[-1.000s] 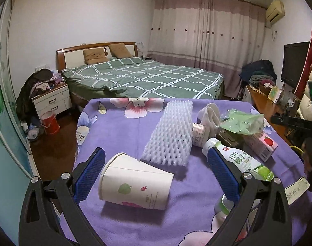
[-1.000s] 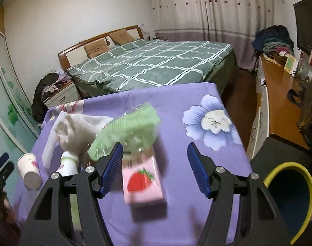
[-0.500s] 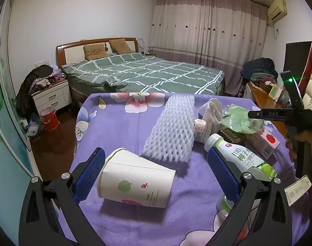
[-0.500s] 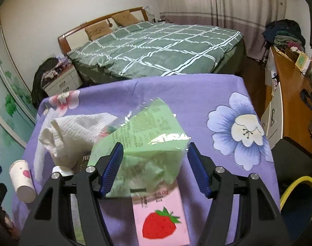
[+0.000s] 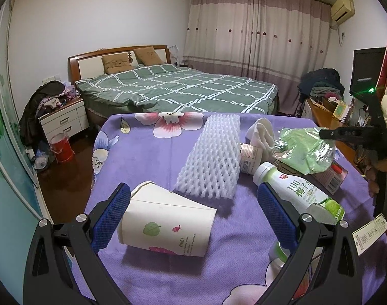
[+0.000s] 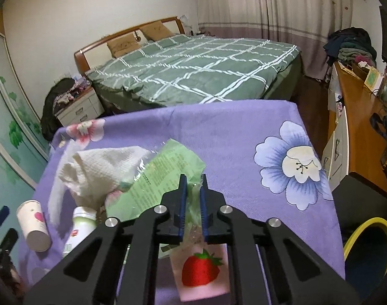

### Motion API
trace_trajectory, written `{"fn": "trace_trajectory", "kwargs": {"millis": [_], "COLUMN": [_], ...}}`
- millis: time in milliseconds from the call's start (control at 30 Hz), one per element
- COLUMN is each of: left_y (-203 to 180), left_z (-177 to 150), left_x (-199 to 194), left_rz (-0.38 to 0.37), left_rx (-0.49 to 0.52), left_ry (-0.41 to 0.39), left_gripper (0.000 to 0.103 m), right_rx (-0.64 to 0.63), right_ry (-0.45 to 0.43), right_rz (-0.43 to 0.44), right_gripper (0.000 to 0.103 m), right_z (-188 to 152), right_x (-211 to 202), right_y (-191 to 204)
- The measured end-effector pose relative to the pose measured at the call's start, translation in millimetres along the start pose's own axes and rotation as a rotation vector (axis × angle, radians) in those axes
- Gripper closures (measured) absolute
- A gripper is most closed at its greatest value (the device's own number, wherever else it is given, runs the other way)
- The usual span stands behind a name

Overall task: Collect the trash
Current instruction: 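Carry the green bag to the bin and release it with the right gripper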

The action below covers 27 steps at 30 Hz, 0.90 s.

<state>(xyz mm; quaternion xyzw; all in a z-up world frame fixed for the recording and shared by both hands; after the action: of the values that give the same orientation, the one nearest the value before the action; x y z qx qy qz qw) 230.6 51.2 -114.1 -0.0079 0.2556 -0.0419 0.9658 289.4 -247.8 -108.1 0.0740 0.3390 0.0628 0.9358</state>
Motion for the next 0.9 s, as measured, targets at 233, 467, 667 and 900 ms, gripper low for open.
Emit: {"fn": "trace_trajectory", "kwargs": {"millis": [233, 467, 667, 900], "left_y": [-1.6, -2.2, -2.4, -5.2], "left_z": [-1.1, -1.8, -2.1, -2.7], "left_x": [0.6, 0.6, -0.6, -2.9], "left_rz": [-0.007, -0.01, -0.013, -0.021], "left_rx": [0.009, 0.01, 0.009, 0.015], "left_ry": [0.002, 0.003, 0.002, -0.002], "left_gripper": [0.005, 0.005, 0.005, 0.005], "right_rx": [0.052, 0.108, 0.186, 0.29], "right_ry": [-0.084, -0.157, -0.228, -0.284], "right_rz": [0.028, 0.019, -0.043, -0.233], "right_gripper": [0.095, 0.096, 0.096, 0.096], "right_z": [-3.4, -14.0, -27.4, -54.1], "right_x": [-47.1, -90.3, -132.8, -180.5], "right_y": [-15.0, -41.0, -82.5, -156.4]}}
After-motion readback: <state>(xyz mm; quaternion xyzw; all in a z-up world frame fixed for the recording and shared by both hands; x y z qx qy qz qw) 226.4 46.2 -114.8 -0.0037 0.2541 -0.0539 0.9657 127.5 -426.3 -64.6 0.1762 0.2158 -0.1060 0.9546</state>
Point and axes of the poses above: each gripper's, at about its wrist camera, not at the fingertips, and x roughly the way its jaws point, y to its left, z to its top, the point moved 1 cm from there along x, roughly the way its jaws point, and after that the axes turned 4 degrees about -y, right-handed, at the moved point
